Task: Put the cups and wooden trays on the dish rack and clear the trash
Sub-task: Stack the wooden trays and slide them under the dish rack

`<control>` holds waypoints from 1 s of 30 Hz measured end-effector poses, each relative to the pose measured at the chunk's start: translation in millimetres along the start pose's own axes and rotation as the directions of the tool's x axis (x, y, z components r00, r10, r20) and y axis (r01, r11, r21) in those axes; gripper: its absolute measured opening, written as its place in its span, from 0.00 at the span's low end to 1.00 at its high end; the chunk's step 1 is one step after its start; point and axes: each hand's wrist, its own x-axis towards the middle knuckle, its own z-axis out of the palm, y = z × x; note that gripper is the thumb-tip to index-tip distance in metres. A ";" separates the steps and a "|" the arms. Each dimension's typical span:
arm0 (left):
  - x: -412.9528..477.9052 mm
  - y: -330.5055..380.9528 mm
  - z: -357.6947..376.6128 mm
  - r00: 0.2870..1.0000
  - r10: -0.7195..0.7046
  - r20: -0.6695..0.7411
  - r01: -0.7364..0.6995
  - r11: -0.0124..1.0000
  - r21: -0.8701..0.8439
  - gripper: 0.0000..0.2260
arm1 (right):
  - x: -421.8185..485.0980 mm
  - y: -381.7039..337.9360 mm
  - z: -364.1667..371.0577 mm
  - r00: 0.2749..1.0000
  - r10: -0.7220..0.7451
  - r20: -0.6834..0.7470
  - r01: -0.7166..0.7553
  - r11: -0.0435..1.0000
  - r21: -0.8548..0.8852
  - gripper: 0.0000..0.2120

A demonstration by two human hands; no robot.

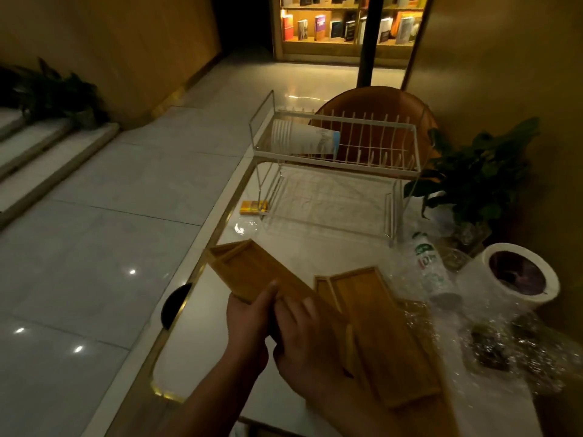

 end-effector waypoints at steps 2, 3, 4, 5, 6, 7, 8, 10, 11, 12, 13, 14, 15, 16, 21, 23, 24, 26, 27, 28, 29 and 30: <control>13.7 -0.1 -19.3 0.998 -0.035 -0.049 0.036 0.999 0.017 0.09 | 8.4 -8.9 11.4 0.997 -0.045 0.069 0.045 0.999 0.007 0.33; 20.8 -0.1 -29.3 0.997 -0.054 -0.057 0.055 0.998 0.021 0.10 | 11.1 -12.4 14.6 0.992 -0.052 0.116 0.046 0.997 0.061 0.35; 28.1 0.9 -38.9 0.996 -0.069 -0.053 0.070 0.997 0.013 0.12 | 14.5 -14.5 16.3 0.985 -0.044 0.169 0.018 0.988 0.155 0.36; 35.8 2.9 -47.9 0.996 -0.083 -0.036 0.083 0.997 0.006 0.13 | 19.0 -15.5 15.9 0.975 -0.013 0.221 -0.046 0.965 0.259 0.34; 43.2 4.9 -57.2 0.995 -0.096 -0.008 0.096 0.995 0.001 0.13 | 24.9 -13.0 15.4 0.970 0.046 0.239 -0.127 0.934 0.333 0.32; 50.4 7.4 -65.8 0.994 -0.105 0.023 0.105 0.994 -0.003 0.13 | 31.8 -7.8 14.4 0.967 0.139 0.213 -0.210 0.908 0.362 0.29; 56.8 10.0 -72.9 0.993 -0.111 0.049 0.112 0.994 -0.004 0.12 | 39.4 1.0 11.7 0.960 0.240 0.143 -0.276 0.900 0.338 0.27; 69.3 16.5 -85.6 0.985 -0.143 0.094 0.143 0.990 0.004 0.12 | 59.3 18.0 1.0 0.916 0.396 0.059 -0.398 0.887 0.234 0.27; 74.5 18.9 -90.0 0.978 -0.165 0.124 0.165 0.986 0.011 0.12 | 68.6 22.3 -6.0 0.878 0.460 0.134 -0.479 0.846 0.233 0.28; 78.6 20.6 -92.6 0.970 -0.187 0.156 0.187 0.982 0.015 0.13 | 76.4 24.4 -10.7 0.832 0.493 0.256 -0.550 0.792 0.264 0.29; 82.1 22.1 -93.6 0.961 -0.205 0.184 0.206 0.978 0.011 0.14 | 81.2 24.1 -12.1 0.785 0.489 0.381 -0.606 0.737 0.301 0.28; 84.5 23.4 -93.8 0.955 -0.219 0.201 0.223 0.975 0.002 0.15 | 83.2 23.0 -9.9 0.746 0.466 0.476 -0.647 0.674 0.356 0.24; 86.5 24.7 -93.6 0.950 -0.231 0.211 0.237 0.971 -0.007 0.15 | 81.4 21.2 -4.6 0.716 0.454 0.531 -0.690 0.576 0.438 0.20; 88.7 25.2 -93.5 0.947 -0.238 0.214 0.246 0.969 -0.011 0.16 | 77.9 16.4 2.4 0.688 0.453 0.567 -0.726 0.432 0.535 0.16; 96.4 20.3 -98.1 0.923 -0.241 0.301 0.234 0.970 0.060 0.22 | 63.9 8.7 37.7 0.657 0.560 0.504 -0.686 0.167 0.708 0.08; 96.8 15.1 -98.5 0.916 -0.264 0.302 0.234 0.963 0.134 0.27 | 63.2 12.3 47.4 0.666 0.543 0.512 -0.689 0.185 0.700 0.05; 97.8 11.6 -98.6 0.913 -0.280 0.298 0.241 0.957 0.160 0.29 | 63.5 13.8 52.3 0.665 0.542 0.514 -0.692 0.188 0.697 0.04; 102.1 4.5 -97.9 0.910 -0.315 0.271 0.265 0.942 0.205 0.31 | 63.5 18.7 63.9 0.649 0.557 0.519 -0.715 0.213 0.666 0.02; 105.3 0.5 -97.7 0.915 -0.321 0.243 0.265 0.935 0.236 0.31 | 63.7 22.1 68.8 0.639 0.568 0.519 -0.728 0.230 0.645 0.02; 109.0 -3.8 -97.5 0.925 -0.316 0.209 0.255 0.927 0.273 0.29 | 63.9 25.4 73.2 0.626 0.575 0.527 -0.743 0.235 0.626 0.04; 112.7 -7.9 -97.0 0.936 -0.303 0.177 0.240 0.921 0.307 0.29 | 64.5 27.4 77.0 0.619 0.570 0.541 -0.755 0.241 0.610 0.06; 116.5 -12.5 -96.6 0.946 -0.287 0.154 0.223 0.916 0.333 0.28 | 65.1 29.5 81.4 0.605 0.565 0.561 -0.772 0.245 0.586 0.12</control>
